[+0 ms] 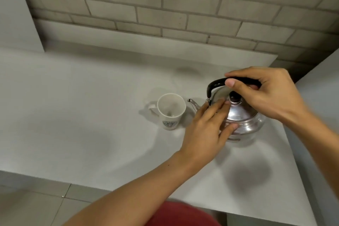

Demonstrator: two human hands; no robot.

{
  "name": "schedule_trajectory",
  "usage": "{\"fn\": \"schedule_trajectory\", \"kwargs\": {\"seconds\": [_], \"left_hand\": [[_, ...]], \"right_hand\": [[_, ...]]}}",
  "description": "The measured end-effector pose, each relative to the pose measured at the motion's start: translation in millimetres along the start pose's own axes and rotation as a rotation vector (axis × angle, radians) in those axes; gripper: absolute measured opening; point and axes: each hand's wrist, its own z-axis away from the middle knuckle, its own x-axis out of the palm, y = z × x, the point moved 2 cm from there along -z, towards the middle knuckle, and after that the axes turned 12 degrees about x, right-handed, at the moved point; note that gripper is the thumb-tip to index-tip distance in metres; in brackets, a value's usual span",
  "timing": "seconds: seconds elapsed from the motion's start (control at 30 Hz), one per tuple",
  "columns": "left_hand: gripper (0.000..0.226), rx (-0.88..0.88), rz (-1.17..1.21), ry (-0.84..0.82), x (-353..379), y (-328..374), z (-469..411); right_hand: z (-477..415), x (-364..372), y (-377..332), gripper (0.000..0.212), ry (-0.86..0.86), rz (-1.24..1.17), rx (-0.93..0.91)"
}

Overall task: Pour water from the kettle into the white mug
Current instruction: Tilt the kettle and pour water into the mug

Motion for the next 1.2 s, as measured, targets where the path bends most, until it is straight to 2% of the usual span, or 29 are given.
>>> {"fn": "schedule_trajectory", "kwargs": {"seconds": [0.27,0.87,1.2], "left_hand": [[0.05,-0.062,0.134,0.142,0,-6,16],[0.05,-0.153,0.333,0.244,-3,-7,19],[0.049,-0.194,0.389,0.299,-8,-11,16]], "right_hand": [[2,7,-28,0.029,-0.048,0.095,-0.093],[-16,10,-71,0.026,-0.146,0.268,-0.138],[-29,17,-88,0.037,-0.231,0.369,-0.184]]}}
